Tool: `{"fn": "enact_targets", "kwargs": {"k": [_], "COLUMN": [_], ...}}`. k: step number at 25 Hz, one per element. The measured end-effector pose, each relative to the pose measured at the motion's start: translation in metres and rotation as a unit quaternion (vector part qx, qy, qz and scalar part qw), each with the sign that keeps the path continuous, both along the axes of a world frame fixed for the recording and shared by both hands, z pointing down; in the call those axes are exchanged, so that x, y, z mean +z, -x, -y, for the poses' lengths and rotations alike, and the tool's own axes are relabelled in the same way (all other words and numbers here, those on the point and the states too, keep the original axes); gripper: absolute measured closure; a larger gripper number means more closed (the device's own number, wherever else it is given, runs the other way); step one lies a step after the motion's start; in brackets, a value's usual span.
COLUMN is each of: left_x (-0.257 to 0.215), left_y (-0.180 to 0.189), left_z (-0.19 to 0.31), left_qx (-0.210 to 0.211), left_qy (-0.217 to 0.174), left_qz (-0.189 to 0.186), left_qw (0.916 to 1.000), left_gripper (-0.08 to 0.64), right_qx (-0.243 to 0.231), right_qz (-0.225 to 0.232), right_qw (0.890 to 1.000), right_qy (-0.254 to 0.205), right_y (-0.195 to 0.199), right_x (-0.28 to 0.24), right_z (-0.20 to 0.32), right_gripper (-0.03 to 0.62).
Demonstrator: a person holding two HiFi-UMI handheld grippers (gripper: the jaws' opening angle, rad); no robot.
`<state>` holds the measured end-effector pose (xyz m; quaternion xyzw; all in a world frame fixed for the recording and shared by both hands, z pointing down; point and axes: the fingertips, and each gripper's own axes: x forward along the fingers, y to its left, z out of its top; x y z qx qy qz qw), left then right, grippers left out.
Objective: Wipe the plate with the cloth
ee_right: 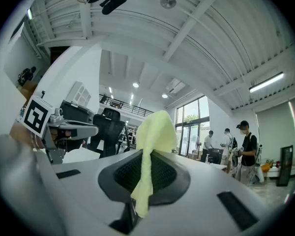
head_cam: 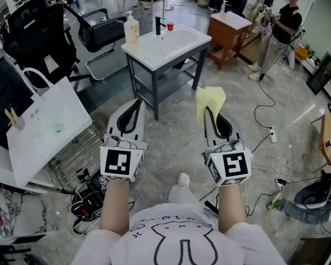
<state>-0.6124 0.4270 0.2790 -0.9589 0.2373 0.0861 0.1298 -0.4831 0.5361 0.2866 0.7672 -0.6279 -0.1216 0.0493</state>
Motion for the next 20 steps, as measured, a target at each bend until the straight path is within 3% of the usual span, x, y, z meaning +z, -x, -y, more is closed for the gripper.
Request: {"fn": "enact_targets", "kwargs": {"k": [1,3,6,13,20], "left_x": [0.002,0.004,0.004,0.014,0.020], "left_y": [-0.009,-0.023,-0.030,-0.043,-0.091], "left_z": [0.001,0.006,0.016,0.031,0.060], "left_qx": [0.008,0.009,-0.019,-0.023,-0.029], "left_qy": [0.008,0.016,0.002,0.020,0.022], "left_qz": [0.000,0.000,0.006,0.022,0.032], "left_qw": [0.9999,0.9998,0.9998,0.9993,0.9988], "left_gripper": [0.549,0.169,0.135,0.130,0.130], "right_qx": [0.000,-0.001,-0.002,-0.002,-0.008], "right_qz": [0.003,0.007,0.002,0.006,0.019], "right_qw": [1.000,1.000,1.000,1.000,1.000], "right_qy": [0.000,0.000,-0.004,-0.003,-0.004], "right_y": [-0.007,-0.020,-0.031,-0.045,-0.090], "right_x": [0.000,0.000,-0.002,0.007,0.011], "right_z": [0.003,0.008,0.015,0.027,0.053], "right_gripper": [0.555,0.555,0.555,0.555,0.555]}}
